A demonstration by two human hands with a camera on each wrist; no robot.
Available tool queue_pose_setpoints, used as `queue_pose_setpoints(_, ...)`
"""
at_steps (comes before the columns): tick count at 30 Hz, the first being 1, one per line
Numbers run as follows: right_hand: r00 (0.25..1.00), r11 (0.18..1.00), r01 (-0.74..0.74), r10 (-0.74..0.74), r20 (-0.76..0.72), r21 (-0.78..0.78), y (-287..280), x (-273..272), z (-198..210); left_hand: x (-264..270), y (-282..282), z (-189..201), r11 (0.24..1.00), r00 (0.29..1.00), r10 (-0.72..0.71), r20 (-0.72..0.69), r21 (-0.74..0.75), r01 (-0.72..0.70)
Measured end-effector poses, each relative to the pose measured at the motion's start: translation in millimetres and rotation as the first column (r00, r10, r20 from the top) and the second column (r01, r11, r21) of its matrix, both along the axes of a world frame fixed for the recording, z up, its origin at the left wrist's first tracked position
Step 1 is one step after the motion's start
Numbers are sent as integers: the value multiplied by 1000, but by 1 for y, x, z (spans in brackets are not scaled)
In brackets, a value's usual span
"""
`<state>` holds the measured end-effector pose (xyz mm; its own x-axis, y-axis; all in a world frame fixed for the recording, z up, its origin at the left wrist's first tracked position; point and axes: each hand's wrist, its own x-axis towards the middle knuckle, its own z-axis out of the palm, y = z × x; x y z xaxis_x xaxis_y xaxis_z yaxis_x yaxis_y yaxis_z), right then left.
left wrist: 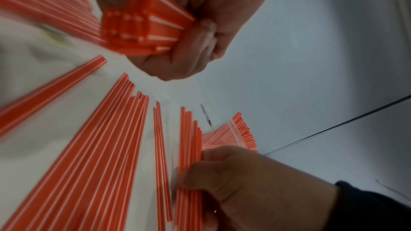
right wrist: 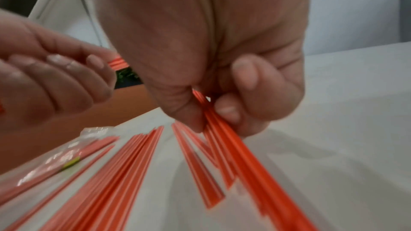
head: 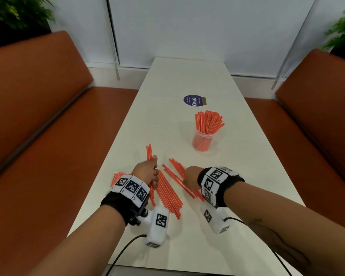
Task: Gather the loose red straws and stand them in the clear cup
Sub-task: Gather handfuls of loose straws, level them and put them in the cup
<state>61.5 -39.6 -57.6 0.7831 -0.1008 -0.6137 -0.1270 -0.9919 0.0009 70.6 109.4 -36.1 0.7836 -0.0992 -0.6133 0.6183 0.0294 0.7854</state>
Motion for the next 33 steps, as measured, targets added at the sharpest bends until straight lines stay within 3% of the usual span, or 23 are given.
queue_pose_setpoints(3,996,979,80,-86,21,188,-8,-5,27,-1,-8,-1,999,999,-35,29,-6,35)
queue_pose_setpoints(6,969,880,185,-237,68,438,-21,-9,42,-6,-20,-1,993,990,-108,92,52,103)
queue_pose_setpoints(11,951,700,118,-284,122,705,-24,-24,64,-11,-48,7,988,933,-145,329,97,119)
queue_pose_setpoints(14,936,640,19,-282,212,768,-19,-31,63,-8,-63,14,995,917,-102,386,35,96)
queue_pose_setpoints(19,905,542,25,-370,212,840,-26,-35,61,-3,-73,15,990,925,-118,361,-29,138)
queue_pose_setpoints(25,850,321,87,-518,98,943,-35,-37,59,6,-90,26,960,836,-280,472,156,233)
queue_pose_setpoints(28,742,234,124,-667,66,964,-49,-32,61,21,-103,40,979,850,-197,489,140,146)
queue_pose_setpoints(31,659,186,110,-749,68,976,-69,-35,62,40,-116,57,999,875,-29,483,-26,47)
queue_pose_setpoints(33,601,170,88,-795,84,981,-82,-38,61,55,-127,65,993,841,56,538,-116,9)
